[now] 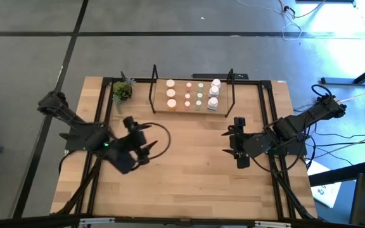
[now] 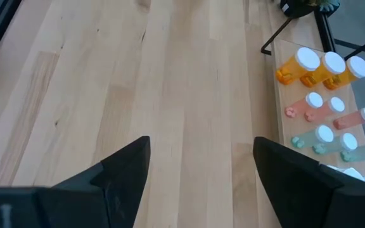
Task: Pick and place medicine bottles onto shelf by color
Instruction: Return to Home Position
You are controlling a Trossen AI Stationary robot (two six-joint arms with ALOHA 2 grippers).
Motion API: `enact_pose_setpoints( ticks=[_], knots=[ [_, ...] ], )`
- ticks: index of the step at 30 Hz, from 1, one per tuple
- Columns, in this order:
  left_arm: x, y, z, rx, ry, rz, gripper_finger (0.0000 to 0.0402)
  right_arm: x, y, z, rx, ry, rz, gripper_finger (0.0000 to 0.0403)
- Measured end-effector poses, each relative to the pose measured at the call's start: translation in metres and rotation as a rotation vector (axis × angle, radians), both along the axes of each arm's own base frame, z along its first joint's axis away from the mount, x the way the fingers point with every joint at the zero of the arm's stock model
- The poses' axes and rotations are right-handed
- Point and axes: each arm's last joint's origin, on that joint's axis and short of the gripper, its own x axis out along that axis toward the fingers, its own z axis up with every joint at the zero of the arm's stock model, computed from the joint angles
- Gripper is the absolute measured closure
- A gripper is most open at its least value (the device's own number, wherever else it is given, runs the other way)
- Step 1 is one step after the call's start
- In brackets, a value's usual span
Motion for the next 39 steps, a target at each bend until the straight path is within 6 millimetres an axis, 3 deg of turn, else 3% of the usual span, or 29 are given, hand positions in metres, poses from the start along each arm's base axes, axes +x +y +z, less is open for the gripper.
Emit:
enact_pose_setpoints(
  ticks=[7,13,17,21,25,30,39],
  knots=[
    [-0.034,-0.002,0.011,0.004,-0.081,0.003,0.0113,0.000,0.000,0.000,0.001,-0.003,0.000,0.0122],
    [-0.062,0.011,0.000,-0.010,-0.149,0.012,0.0113,0.002,0.001,0.002,0.010,-0.032,0.014,0.0122],
    [-0.080,0.024,-0.013,-0.056,-0.208,0.013,0.0113,-0.004,0.003,0.014,0.071,-0.085,0.144,0.0122],
    [-0.094,0.033,-0.031,-0.094,-0.255,-0.005,0.0113,-0.024,0.000,0.037,0.159,-0.192,0.296,0.0122],
    [-0.106,0.038,-0.052,-0.130,-0.286,-0.035,0.0113,-0.048,-0.011,0.048,0.179,-0.290,0.291,0.0122],
    [-0.119,0.043,-0.071,-0.164,-0.343,-0.070,0.0113,-0.076,-0.028,0.037,0.239,-0.400,0.281,0.0122],
    [-0.131,0.049,-0.082,-0.167,-0.459,-0.155,0.0113,-0.118,-0.053,0.008,0.321,-0.560,0.282,0.0122]
  ],
)
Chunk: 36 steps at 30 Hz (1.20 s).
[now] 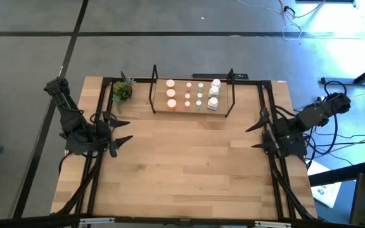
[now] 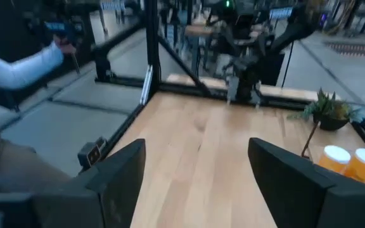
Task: Pick and place medicine bottles onto shelf by color
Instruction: Return to Home Position
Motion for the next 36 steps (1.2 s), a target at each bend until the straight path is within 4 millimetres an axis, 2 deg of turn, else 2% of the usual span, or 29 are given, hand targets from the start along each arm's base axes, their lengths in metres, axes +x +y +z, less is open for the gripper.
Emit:
enact_pose_setpoints(
  ticks=[10,17,25,33,36],
  knots=[
    [-0.001,0.002,0.002,0.118,-0.146,-0.274,0.0113,-0.036,-0.021,-0.031,0.100,-0.125,-0.001,0.0122],
    [-0.003,0.015,-0.018,0.134,-0.239,-0.308,0.0113,-0.056,-0.032,-0.053,0.155,-0.211,0.024,0.0122],
    [-0.003,0.024,-0.037,0.127,-0.316,-0.339,0.0113,-0.050,-0.029,-0.069,0.140,-0.179,0.008,0.0122],
    [0.003,0.027,-0.064,0.101,-0.294,-0.314,0.0113,-0.050,-0.028,-0.067,0.143,-0.191,0.044,0.0122],
    [0.004,0.029,-0.065,0.092,-0.292,-0.319,0.0113,-0.050,-0.028,-0.067,0.133,-0.194,0.044,0.0122]
  ],
)
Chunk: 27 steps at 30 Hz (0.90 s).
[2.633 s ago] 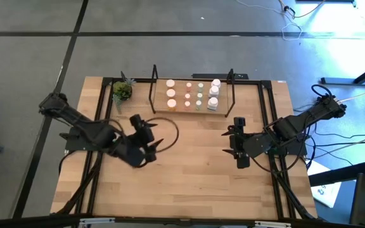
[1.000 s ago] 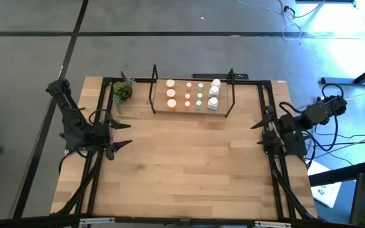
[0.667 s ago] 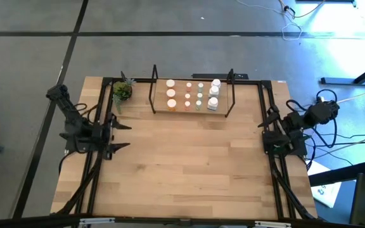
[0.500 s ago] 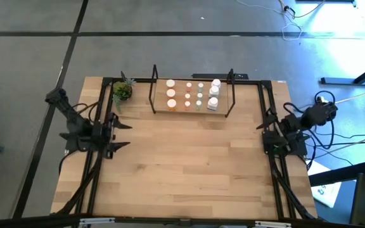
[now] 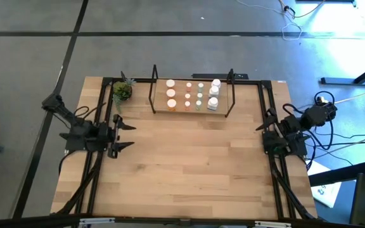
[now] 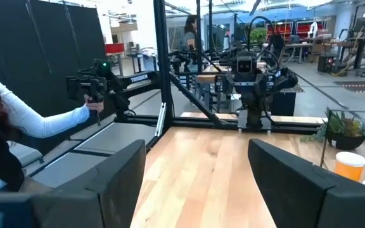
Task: Pick and place medicine bottles onto shelf by color
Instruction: Return to Home Position
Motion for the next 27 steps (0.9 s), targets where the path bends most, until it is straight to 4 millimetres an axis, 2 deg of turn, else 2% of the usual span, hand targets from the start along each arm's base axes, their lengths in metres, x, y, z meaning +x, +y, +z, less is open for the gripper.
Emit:
enact_pose_setpoints(
  ticks=[3,6,23,27],
  knots=[
    [0.001,0.001,-0.001,0.010,0.003,-0.010,0.0113,0.001,0.001,-0.002,0.000,-0.004,0.000,0.0122],
    [0.002,0.002,-0.001,0.018,0.001,-0.003,0.0113,0.009,0.005,-0.012,-0.007,-0.009,0.000,0.0122],
    [0.004,0.006,-0.005,0.048,0.041,0.021,0.0113,0.047,0.028,-0.101,-0.050,-0.050,-0.005,0.0122],
    [0.004,0.005,-0.006,0.053,0.050,0.021,0.0113,0.048,0.028,-0.104,-0.072,-0.038,-0.005,0.0122]
  ],
)
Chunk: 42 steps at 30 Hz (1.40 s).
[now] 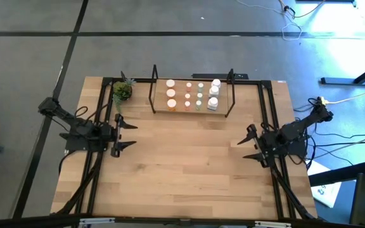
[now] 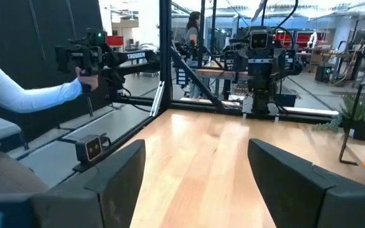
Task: Pick and place medicine bottles onto shelf by color
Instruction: Return to Home Position
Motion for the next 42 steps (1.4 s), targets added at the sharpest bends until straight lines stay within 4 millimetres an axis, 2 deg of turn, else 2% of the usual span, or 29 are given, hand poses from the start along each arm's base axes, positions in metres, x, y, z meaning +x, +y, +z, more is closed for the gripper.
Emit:
enact_pose_setpoints(
  ticks=[9,42],
  knots=[
    [0.0002,0.0002,-0.0016,0.088,0.020,0.021,0.0113,-0.0001,0.0001,-0.0001,-0.014,-0.004,0.005,0.0122],
    [0.0002,0.0003,-0.0015,0.083,0.019,0.021,0.0113,-0.0001,0.0002,-0.0003,-0.015,-0.002,0.006,0.0122]
  ],
)
